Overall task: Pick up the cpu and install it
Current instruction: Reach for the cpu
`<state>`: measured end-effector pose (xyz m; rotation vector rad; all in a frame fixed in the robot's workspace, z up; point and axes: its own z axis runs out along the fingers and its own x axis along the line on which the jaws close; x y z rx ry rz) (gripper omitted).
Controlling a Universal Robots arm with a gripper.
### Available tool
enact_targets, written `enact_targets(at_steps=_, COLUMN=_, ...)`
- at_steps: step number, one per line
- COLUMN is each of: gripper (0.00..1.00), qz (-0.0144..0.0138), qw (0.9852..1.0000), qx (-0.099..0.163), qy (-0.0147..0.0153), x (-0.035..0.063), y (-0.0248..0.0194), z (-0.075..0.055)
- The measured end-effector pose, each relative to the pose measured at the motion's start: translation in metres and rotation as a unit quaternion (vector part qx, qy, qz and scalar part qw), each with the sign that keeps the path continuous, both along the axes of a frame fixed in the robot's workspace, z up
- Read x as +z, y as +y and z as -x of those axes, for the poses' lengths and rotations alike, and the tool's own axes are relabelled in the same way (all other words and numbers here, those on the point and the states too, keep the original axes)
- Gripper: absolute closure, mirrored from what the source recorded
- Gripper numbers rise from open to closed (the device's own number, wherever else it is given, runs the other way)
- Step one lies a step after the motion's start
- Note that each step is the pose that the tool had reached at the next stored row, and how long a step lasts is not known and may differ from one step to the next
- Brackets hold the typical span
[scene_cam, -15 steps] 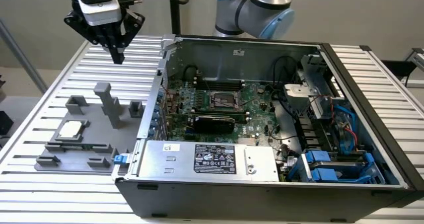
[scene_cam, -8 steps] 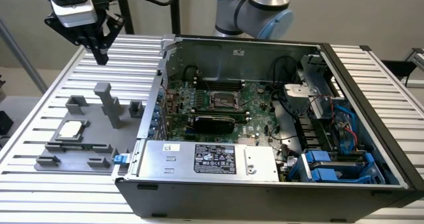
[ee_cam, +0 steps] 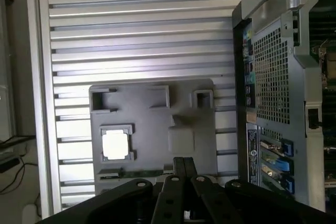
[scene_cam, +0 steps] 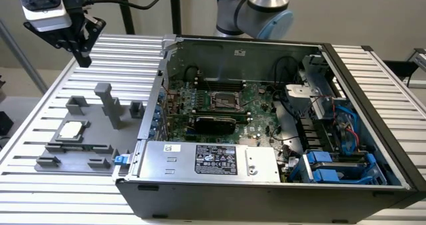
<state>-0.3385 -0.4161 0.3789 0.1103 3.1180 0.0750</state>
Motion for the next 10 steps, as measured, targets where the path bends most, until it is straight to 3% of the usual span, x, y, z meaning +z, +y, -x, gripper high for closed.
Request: enact_targets(at_steps=10, gripper=0.89, qz=0.0011, qw=1.0, qx=0.0, qy=0.0, x=-0.0175, y=0.0, z=0.045)
